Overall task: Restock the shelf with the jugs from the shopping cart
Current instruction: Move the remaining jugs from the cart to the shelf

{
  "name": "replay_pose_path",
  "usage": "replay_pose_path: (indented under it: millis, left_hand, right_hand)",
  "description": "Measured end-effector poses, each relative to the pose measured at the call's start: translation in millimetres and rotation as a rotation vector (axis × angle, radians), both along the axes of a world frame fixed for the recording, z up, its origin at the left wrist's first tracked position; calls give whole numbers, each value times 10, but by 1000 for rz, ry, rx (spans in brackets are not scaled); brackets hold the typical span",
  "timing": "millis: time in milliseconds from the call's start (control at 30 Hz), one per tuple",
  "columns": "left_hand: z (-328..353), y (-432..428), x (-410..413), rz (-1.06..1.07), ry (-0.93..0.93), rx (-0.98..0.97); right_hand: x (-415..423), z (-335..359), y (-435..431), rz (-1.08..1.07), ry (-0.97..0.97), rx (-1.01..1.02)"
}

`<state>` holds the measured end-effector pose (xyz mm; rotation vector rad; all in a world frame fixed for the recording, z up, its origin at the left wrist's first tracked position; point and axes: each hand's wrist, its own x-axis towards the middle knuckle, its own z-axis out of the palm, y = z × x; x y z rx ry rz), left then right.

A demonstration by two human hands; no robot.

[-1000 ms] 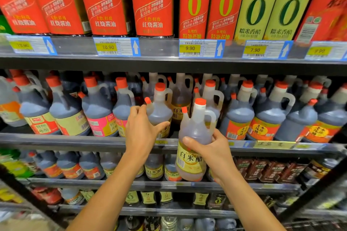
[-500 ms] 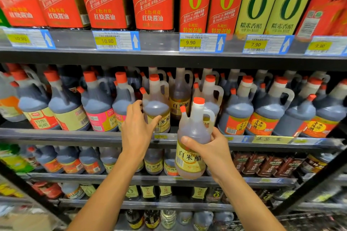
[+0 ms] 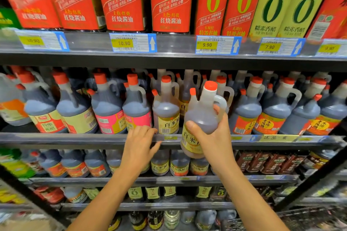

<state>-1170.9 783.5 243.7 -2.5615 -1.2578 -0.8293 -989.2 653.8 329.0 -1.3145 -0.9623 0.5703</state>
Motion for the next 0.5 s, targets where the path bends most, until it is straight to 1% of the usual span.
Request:
replay_pose_path:
  millis: [233, 333, 500]
  left_hand:
    - [-40, 21, -64, -57, -10, -24]
    - [-44, 36, -93, -92, -15, -25]
    - [-77, 84, -126, -133, -30, -40]
  right_hand:
    - [-196, 25, 280, -160, -51, 49]
    - [-243, -23, 362, -218, -42, 59]
    - [-319, -102, 483, -255, -45, 59]
